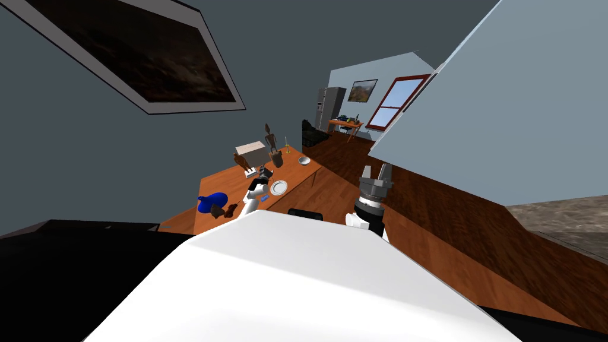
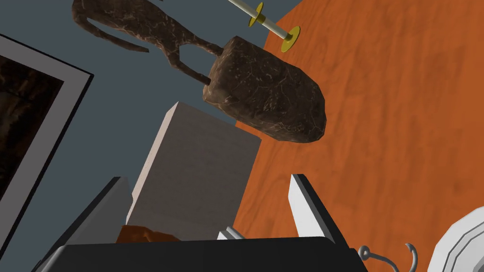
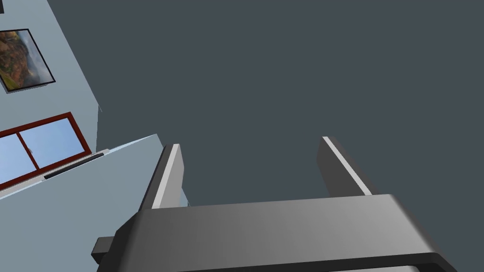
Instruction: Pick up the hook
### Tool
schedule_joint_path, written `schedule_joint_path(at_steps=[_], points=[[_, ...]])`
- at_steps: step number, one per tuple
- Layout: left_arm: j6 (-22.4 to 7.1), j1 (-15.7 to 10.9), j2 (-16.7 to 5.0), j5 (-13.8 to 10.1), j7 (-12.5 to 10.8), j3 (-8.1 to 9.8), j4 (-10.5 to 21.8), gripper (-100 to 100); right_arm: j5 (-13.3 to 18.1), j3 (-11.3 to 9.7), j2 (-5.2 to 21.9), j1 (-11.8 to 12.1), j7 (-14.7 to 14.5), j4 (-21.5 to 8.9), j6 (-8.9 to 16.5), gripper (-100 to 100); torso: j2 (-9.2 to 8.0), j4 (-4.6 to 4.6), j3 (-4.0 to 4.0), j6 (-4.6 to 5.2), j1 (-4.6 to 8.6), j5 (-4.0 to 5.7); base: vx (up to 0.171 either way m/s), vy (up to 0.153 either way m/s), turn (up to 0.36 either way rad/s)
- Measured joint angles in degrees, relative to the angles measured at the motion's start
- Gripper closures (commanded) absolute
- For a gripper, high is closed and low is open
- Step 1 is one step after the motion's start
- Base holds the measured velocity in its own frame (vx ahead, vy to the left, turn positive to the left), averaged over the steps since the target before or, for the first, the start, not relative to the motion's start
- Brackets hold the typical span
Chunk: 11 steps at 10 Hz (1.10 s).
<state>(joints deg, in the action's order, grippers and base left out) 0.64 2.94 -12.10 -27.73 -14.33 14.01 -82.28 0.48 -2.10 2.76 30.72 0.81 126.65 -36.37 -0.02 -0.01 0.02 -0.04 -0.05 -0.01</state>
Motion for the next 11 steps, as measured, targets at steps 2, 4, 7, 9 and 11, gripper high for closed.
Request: schedule_joint_path(at_steps=[2, 4, 7, 9, 11], points=[[-0.4, -1.4, -0.8, -1.2, -0.9, 0.46, 3.1, -100, 0.0, 0.0, 0.0, 0.0, 0.0, 0.0, 0.0, 0, 0.02, 0.00, -0.01, 0.03, 0.01, 0.01, -0.011, 0.012, -0.071], [-1.5, -2.5, -1.3, -2.6, -1.9, 1.18, 6.3, -100, 0.0, 0.0, 0.0, 0.0, 0.0, 0.0, 0.0, 0, 0.00, 0.00, 0.00, 0.02, -0.01, 0.00, -0.011, 0.016, -0.064], [-2.8, -5.1, -2.0, -4.5, -3.4, 2.16, 12.2, -100, 0.0, 0.0, 0.0, 0.0, 0.0, 0.0, 0.0, 0, 0.02, 0.00, -0.01, 0.00, -0.01, 0.00, -0.011, 0.017, -0.071], [-4.1, -6.5, -2.8, -6.0, -4.6, 2.93, 15.9, -100, 0.0, 0.0, 0.0, 0.0, 0.0, 0.0, 0.0, 0, 0.01, 0.00, 0.00, -0.01, -0.01, 0.00, -0.013, 0.015, -0.055], [-5.1, -8.3, -3.7, -7.7, -5.6, 3.38, 20.1, -100, 0.0, 0.0, 0.0, 0.0, 0.0, 0.0, 0.0, 0, 0.01, 0.00, 0.00, -0.01, -0.01, 0.00, -0.011, 0.014, -0.058]])
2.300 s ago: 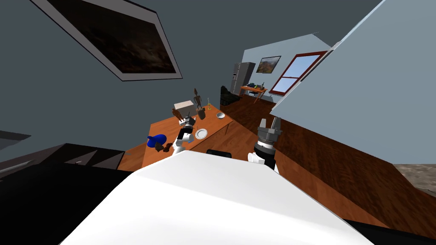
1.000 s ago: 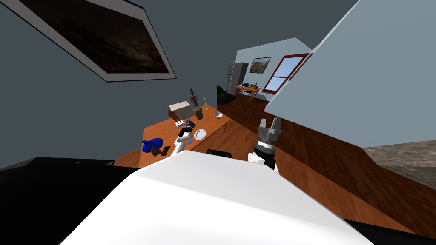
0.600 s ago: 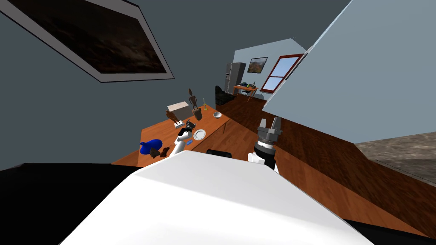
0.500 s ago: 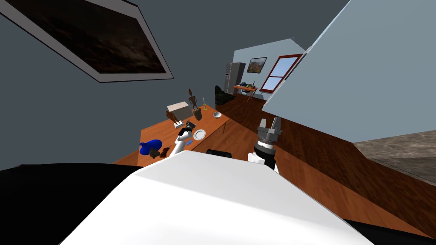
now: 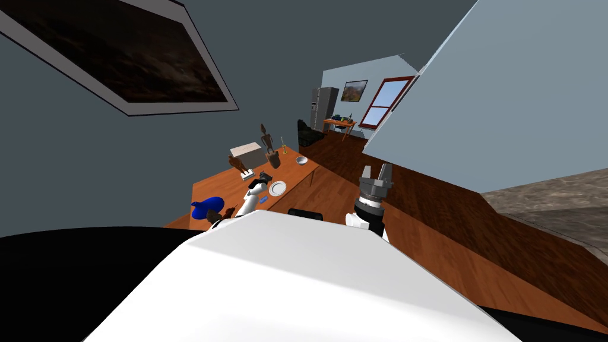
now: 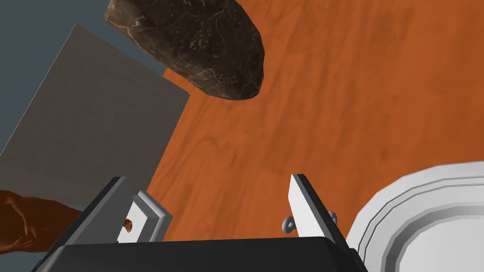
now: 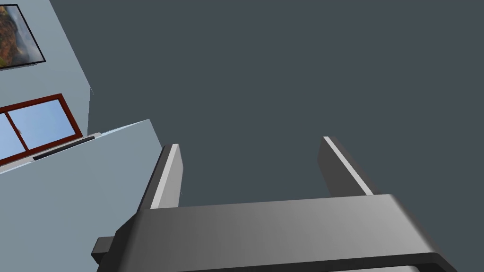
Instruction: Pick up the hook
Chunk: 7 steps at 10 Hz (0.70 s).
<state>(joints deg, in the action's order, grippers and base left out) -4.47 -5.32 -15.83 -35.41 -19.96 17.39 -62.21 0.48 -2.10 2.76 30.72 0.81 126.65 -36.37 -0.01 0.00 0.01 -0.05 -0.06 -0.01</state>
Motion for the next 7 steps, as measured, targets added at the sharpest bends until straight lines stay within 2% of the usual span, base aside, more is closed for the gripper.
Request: schedule_joint_path(at_steps=[2, 3, 6, 7], points=[[-1.4, -0.9, 0.2, -0.9, -0.8, 1.22, 2.7, -100, 0.0, 0.0, 0.0, 0.0, 0.0, 0.0, 0.0, 0, 0.00, 0.00, 0.00, 0.00, 0.01, 0.00, -0.011, 0.016, -0.062], [-1.8, -2.0, -0.4, -1.9, -1.4, 1.40, 4.9, -100, 0.0, 0.0, 0.0, 0.0, 0.0, 0.0, 0.0, 0, 0.00, -0.01, 0.00, 0.02, 0.00, 0.00, -0.010, 0.015, -0.038], [-4.1, -3.6, -0.1, -2.4, -2.5, 3.70, 8.2, -100, 0.0, 0.0, 0.0, 0.0, 0.0, 0.0, 0.0, 0, 0.01, 0.00, 0.00, 0.00, 0.02, 0.00, -0.006, 0.009, -0.035], [-4.1, -3.7, -0.6, -2.9, -2.7, 3.34, 9.2, -100, 0.0, 0.0, 0.0, 0.0, 0.0, 0.0, 0.0, 0, 0.02, 0.00, -0.01, -0.01, 0.04, 0.01, -0.007, 0.007, -0.056]])
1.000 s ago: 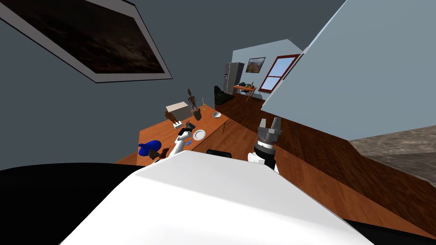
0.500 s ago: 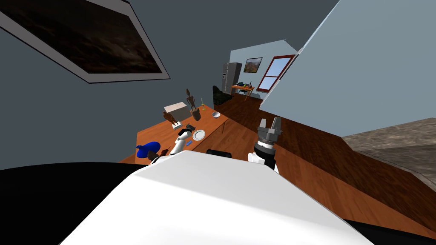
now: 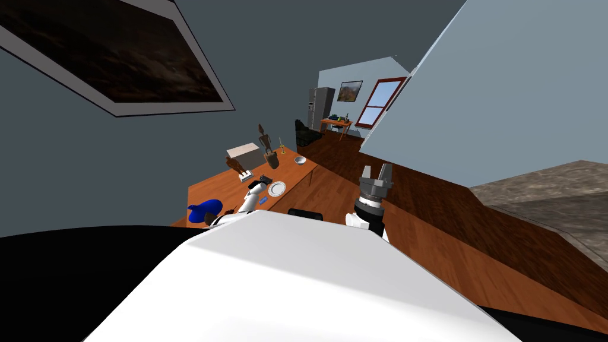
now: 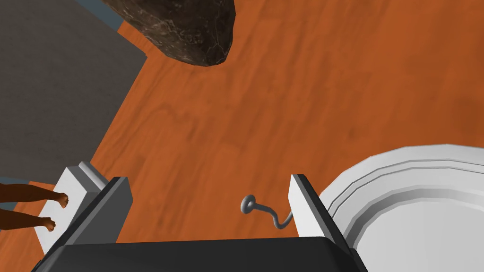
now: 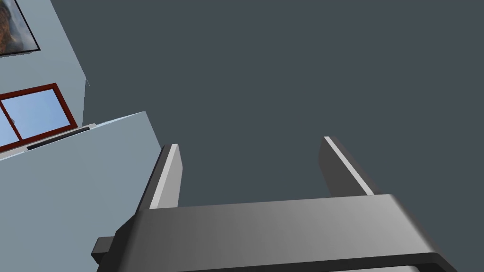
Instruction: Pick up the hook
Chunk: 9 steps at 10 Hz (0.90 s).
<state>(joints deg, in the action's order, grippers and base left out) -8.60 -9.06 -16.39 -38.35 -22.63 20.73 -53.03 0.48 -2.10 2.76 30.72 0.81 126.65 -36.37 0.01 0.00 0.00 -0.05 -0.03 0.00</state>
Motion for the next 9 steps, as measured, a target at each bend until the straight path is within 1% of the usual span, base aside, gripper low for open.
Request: schedule_joint_path(at_steps=[1, 2, 3, 4, 5, 6, 7, 8, 9], points=[[-0.2, -0.7, -0.6, -1.0, -0.5, 0.01, 1.6, -100, 0.0, 0.0, 0.0, 0.0, 0.0, 0.0, 0.0, 0, 0.00, 0.00, 0.00, 0.02, -0.01, 0.00, -0.007, 0.013, -0.044], [-0.6, -0.9, -0.8, -1.4, -0.9, 0.28, 2.4, -100, 0.0, 0.0, 0.0, 0.0, 0.0, 0.0, 0.0, 0, -0.01, 0.00, 0.00, 0.00, -0.02, 0.00, -0.010, 0.016, -0.061], [-1.1, -1.6, -1.1, -2.2, -1.3, 0.54, 3.9, -100, 0.0, 0.0, 0.0, 0.0, 0.0, 0.0, 0.0, 0, -0.01, -0.01, 0.01, 0.02, -0.03, 0.00, -0.008, 0.014, -0.037], [-1.6, -2.0, -1.0, -2.1, -1.7, 1.18, 4.9, -100, 0.0, 0.0, 0.0, 0.0, 0.0, 0.0, 0.0, 0, -0.01, 0.00, 0.01, 0.00, -0.02, -0.01, -0.003, 0.006, 0.002], [-1.7, -2.3, -1.1, -2.2, -1.8, 1.22, 5.8, -100, 0.0, 0.0, 0.0, 0.0, 0.0, 0.0, 0.0, 0, 0.00, 0.00, 0.00, 0.00, 0.00, 0.00, -0.004, 0.007, -0.063], [-2.0, -3.0, -1.6, -3.1, -2.2, 1.27, 7.3, -100, 0.0, 0.0, 0.0, 0.0, 0.0, 0.0, 0.0, 0, 0.01, 0.00, 0.00, 0.02, 0.00, 0.00, -0.006, 0.010, -0.036], [-1.8, -3.8, -2.4, -4.6, -2.3, 0.55, 9.6, -100, 0.0, 0.0, 0.0, 0.0, 0.0, 0.0, 0.0, 0, 0.00, 0.00, 0.00, 0.00, -0.01, 0.00, -0.009, 0.014, -0.059], [-2.7, -4.0, -2.1, -3.9, -2.9, 1.96, 10.1, -100, 0.0, 0.0, 0.0, 0.0, 0.0, 0.0, 0.0, 0, -0.01, 0.00, 0.01, 0.01, -0.02, 0.00, -0.007, 0.013, -0.023], [-3.0, -4.4, -2.5, -4.8, -3.2, 1.76, 11.3, -100, 0.0, 0.0, 0.0, 0.0, 0.0, 0.0, 0.0, 0, -0.01, 0.00, 0.01, 0.00, -0.02, 0.00, -0.009, 0.012, -0.045]])
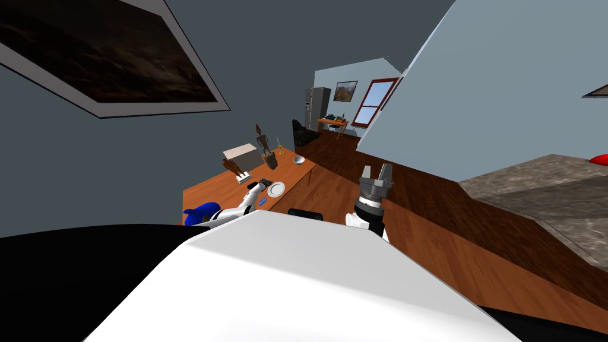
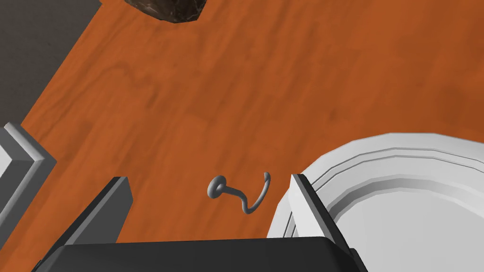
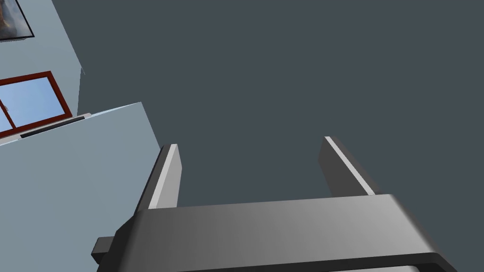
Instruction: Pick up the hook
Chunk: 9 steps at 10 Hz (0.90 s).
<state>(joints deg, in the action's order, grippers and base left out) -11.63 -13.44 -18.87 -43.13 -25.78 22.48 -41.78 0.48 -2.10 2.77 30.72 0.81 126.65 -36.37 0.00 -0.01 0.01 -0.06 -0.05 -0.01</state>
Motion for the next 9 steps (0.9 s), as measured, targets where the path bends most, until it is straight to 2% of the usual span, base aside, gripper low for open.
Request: schedule_joint_path(at_steps=[2, 3, 6, 7, 8, 9], points=[[-0.8, -1.5, -0.5, -1.0, -0.9, 0.85, 3.4, -100, 0.0, 0.0, 0.0, 0.0, 0.0, 0.0, 0.0, 0, 0.00, 0.00, 0.00, 0.01, -0.01, 0.00, -0.009, 0.018, -0.071], [-1.0, -2.5, -1.2, -3.0, -1.0, 0.51, 6.0, -100, 0.0, 0.0, 0.0, 0.0, 0.0, 0.0, 0.0, 0, 0.00, 0.00, 0.00, 0.01, -0.02, 0.00, -0.010, 0.017, -0.047], [-2.9, -4.2, -1.8, -3.2, -2.8, 2.23, 9.9, -100, 0.0, 0.0, 0.0, 0.0, 0.0, 0.0, 0.0, 0, 0.00, 0.00, 0.00, 0.01, -0.01, 0.00, -0.008, 0.014, -0.035], [-3.1, -4.3, -1.8, -3.2, -3.1, 2.33, 10.0, 0, 0.0, 0.0, 0.0, 0.0, 0.0, 0.0, 0.0, 0, 0.01, 0.00, 0.00, -0.01, 0.02, 0.00, 0.000, 0.000, 0.000], [-3.1, -4.3, -1.8, -3.2, -3.1, 2.31, 10.0, -100, 0.0, 0.0, 0.0, 0.0, 0.0, 0.0, 0.0, 0, 0.02, 0.00, -0.01, 0.00, 0.04, 0.01, 0.015, 0.040, 0.188], [-2.9, -4.8, -0.8, -2.0, -2.9, 2.75, 10.2, -100, 0.0, 0.0, 0.0, 0.0, 0.0, 0.0, 0.0, 0, 0.08, 0.02, -0.04, -0.04, -0.07, -0.01, 0.036, 0.073, 0.225]])
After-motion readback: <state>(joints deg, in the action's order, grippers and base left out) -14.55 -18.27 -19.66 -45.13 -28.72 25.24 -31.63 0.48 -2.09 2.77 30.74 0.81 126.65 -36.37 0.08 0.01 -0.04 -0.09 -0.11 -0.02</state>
